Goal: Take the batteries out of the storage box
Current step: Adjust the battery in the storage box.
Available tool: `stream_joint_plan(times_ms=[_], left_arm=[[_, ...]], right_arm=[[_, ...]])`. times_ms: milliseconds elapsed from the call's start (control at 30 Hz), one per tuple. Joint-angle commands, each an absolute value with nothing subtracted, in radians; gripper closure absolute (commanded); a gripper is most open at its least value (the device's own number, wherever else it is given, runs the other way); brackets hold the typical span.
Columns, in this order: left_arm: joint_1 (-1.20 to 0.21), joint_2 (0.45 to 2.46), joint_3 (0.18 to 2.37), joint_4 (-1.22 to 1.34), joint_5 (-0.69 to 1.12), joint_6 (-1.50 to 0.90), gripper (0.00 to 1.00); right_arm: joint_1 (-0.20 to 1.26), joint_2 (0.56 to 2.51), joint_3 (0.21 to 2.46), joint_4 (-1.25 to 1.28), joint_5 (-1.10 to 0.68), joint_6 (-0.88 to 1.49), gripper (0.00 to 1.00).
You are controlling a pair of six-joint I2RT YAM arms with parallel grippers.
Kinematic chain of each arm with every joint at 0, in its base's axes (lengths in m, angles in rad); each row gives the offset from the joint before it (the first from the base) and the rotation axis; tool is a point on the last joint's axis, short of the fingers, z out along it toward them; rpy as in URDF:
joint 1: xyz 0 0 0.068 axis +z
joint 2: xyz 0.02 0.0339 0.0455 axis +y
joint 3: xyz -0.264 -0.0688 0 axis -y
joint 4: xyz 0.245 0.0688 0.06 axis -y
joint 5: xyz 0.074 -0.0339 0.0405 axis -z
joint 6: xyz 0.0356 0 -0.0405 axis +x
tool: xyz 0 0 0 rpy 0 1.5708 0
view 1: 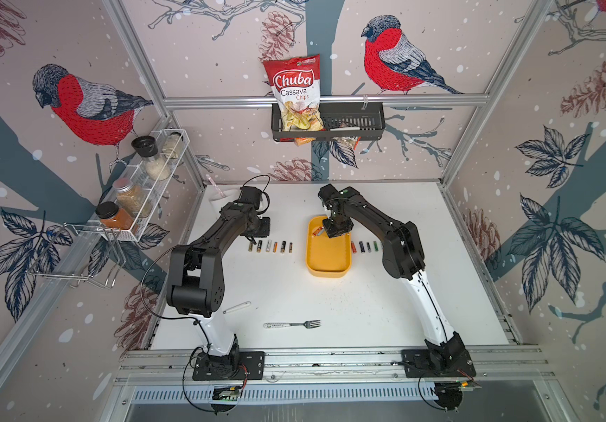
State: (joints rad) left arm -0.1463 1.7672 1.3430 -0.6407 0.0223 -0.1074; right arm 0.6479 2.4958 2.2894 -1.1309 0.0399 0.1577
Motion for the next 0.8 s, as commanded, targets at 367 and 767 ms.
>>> stream_joint_plan(times_ms=[367,767], left_arm=[[-0.146,1.753,1.353,-0.661,0.008,-0.109,0.65],[-0.145,1.754,1.351,-0.659,0.015,-0.110,0.65]], right_arm=[[0.676,2.487,2.285,-1.099,-0.064,0.169,0.47],[0.679,2.438,2.229,-1.071,-0.143,0.165,0.45]])
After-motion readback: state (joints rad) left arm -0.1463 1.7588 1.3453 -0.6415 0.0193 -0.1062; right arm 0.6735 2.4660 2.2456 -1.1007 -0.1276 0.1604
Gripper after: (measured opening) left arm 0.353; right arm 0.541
